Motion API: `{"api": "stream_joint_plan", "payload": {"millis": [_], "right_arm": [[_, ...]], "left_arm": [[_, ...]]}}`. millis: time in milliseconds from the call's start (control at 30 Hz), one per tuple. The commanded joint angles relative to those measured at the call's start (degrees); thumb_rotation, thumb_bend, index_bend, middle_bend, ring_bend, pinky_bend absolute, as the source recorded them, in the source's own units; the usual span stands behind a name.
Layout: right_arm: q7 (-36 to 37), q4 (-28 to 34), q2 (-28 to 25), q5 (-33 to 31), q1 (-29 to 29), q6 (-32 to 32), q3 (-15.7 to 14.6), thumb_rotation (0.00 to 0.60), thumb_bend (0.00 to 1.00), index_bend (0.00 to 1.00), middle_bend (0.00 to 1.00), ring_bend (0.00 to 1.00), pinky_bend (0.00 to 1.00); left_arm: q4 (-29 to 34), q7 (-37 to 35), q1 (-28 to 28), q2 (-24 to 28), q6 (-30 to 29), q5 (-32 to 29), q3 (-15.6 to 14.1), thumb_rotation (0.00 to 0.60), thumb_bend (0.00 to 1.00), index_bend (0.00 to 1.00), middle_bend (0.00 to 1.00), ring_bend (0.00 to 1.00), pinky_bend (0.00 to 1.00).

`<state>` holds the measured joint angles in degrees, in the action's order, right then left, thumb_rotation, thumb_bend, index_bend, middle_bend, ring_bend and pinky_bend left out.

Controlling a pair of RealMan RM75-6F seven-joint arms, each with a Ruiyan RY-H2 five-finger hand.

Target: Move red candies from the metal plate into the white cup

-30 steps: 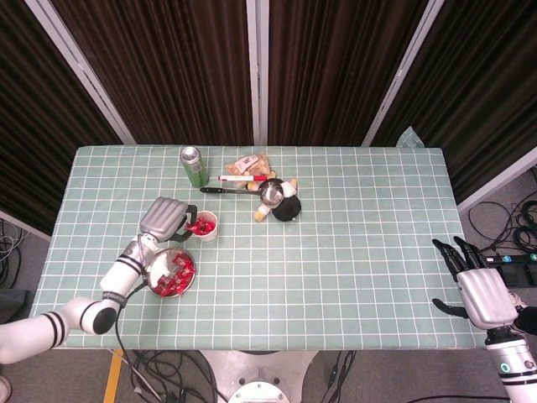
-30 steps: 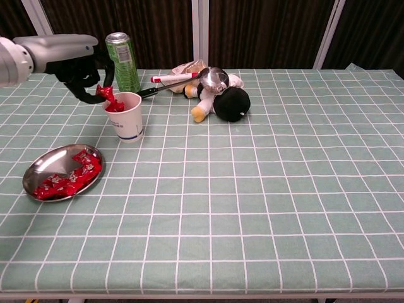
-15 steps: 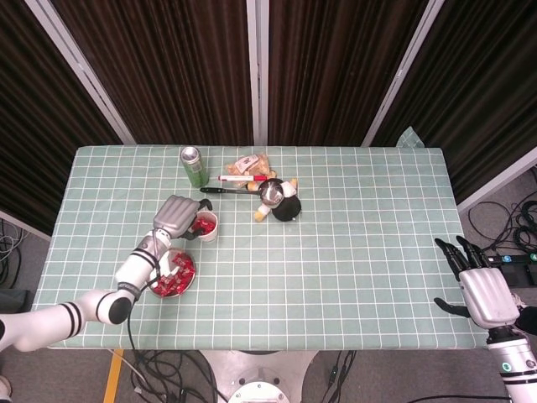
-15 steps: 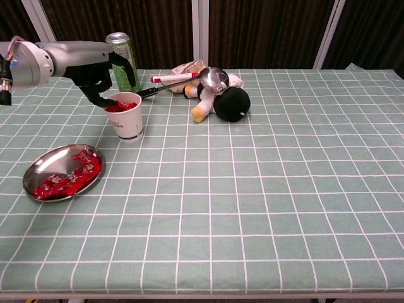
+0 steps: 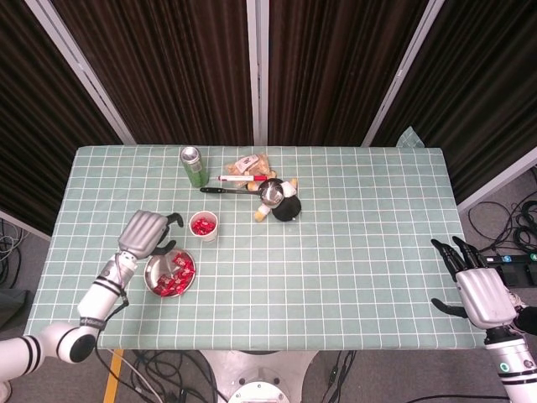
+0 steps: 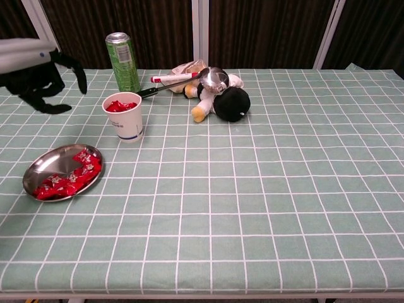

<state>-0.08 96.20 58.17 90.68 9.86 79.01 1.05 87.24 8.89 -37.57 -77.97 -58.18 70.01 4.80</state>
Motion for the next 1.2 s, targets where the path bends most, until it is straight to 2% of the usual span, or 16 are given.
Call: {"api": "stream_joint_plan", "payload": {"millis": [33,233,600,1200], "right_arm": [[-0.05,0.05,0.05,-0.03,0.12,-0.17,0.03,0.6,0.02,0.04,0.16,0.0,0.13],[-0.39,0.36,-0.03,0.11,0.05,0.02,-0.02,0.6,0.02,0.04,0.16,0.0,0.14],[-1.14,0.92,-0.35,-0.41,-0.23,0.1,-0.05,0.6,0.02,0.04,0.16,0.0,0.14],[-1.49,1.17,-0.37,-0.99,0.0,-0.44,0.17,0.6,0.02,0.04,0.16,0.0,0.14]], "left_arm": [[-2.28,-0.94,1.35,-1.4,1.0,3.06,-3.31,0.6,0.34,0.49,0.95,0.94,1.0],[-6.93,-0.24,1.06,-5.76,3.29,5.14,-4.98,0.6,0.34,0.49,0.95,0.94,1.0],[-14.55,1.9,0.09,-10.54,6.77,3.99,-4.28,0.6,0.34,0.48,0.96,0.94,1.0],[-17.05,5.16,-0.61,-11.84,9.96,2.06,-3.7,0.6,0.34,0.48,0.96,0.94,1.0]]}}
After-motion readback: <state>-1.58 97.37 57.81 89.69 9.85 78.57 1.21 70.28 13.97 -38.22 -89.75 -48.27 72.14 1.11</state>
